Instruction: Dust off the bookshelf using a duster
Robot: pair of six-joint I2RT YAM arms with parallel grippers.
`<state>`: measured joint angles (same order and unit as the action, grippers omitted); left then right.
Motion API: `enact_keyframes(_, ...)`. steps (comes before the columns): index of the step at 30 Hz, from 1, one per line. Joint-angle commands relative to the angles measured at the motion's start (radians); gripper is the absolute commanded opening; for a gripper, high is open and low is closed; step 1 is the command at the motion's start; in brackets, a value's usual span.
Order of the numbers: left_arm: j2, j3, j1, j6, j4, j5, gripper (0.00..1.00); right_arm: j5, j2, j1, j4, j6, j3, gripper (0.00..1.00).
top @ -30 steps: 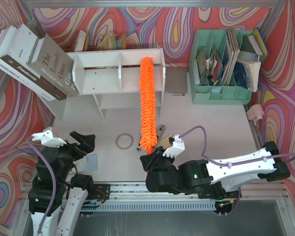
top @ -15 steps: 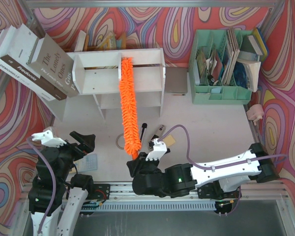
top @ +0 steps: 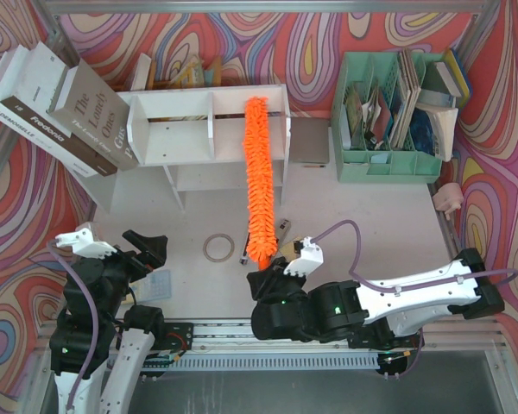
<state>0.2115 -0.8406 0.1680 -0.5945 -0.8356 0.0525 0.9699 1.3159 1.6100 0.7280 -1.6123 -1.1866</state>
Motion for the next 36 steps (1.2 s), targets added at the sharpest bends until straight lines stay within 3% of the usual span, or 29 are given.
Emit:
enact_keyframes(1,0.01,0.009,-0.005,-0.005,0.009,-0.001,0.98,0.089,-0.004,0.002,0.088,-0.082,-0.019,0.0)
enact_keyframes(5,0.011,0.009,-0.005,-0.005,0.009,0.0,0.98,0.046,0.016,0.002,-0.104,0.093,-0.01,0.0)
enact_keyframes(8,0.012,0.009,-0.005,-0.005,0.009,-0.001,0.98,-0.015,0.03,0.002,-0.362,0.317,0.015,0.0)
enact_keyframes(11,0.011,0.008,-0.005,-0.006,0.007,0.001,0.98,-0.058,0.065,0.002,-0.428,0.401,-0.01,0.0)
enact_keyframes(14,0.008,0.009,-0.005,-0.007,0.007,0.002,0.98,-0.04,0.087,0.002,-0.339,0.334,-0.048,0.0)
enact_keyframes(19,0.008,0.01,-0.005,-0.007,0.008,0.001,0.98,0.028,0.047,0.001,-0.062,0.037,-0.028,0.0)
enact_keyframes(28,0.006,0.009,-0.005,-0.007,0.007,0.003,0.98,0.083,-0.038,0.002,0.227,-0.327,0.029,0.0)
enact_keyframes(32,0.006,0.009,-0.005,-0.007,0.007,0.003,0.98,0.107,-0.047,0.001,0.256,-0.318,0.007,0.0)
enact_keyframes(36,0.006,0.009,-0.005,-0.008,0.007,0.004,0.98,0.141,-0.091,0.002,0.195,-0.193,0.001,0.0)
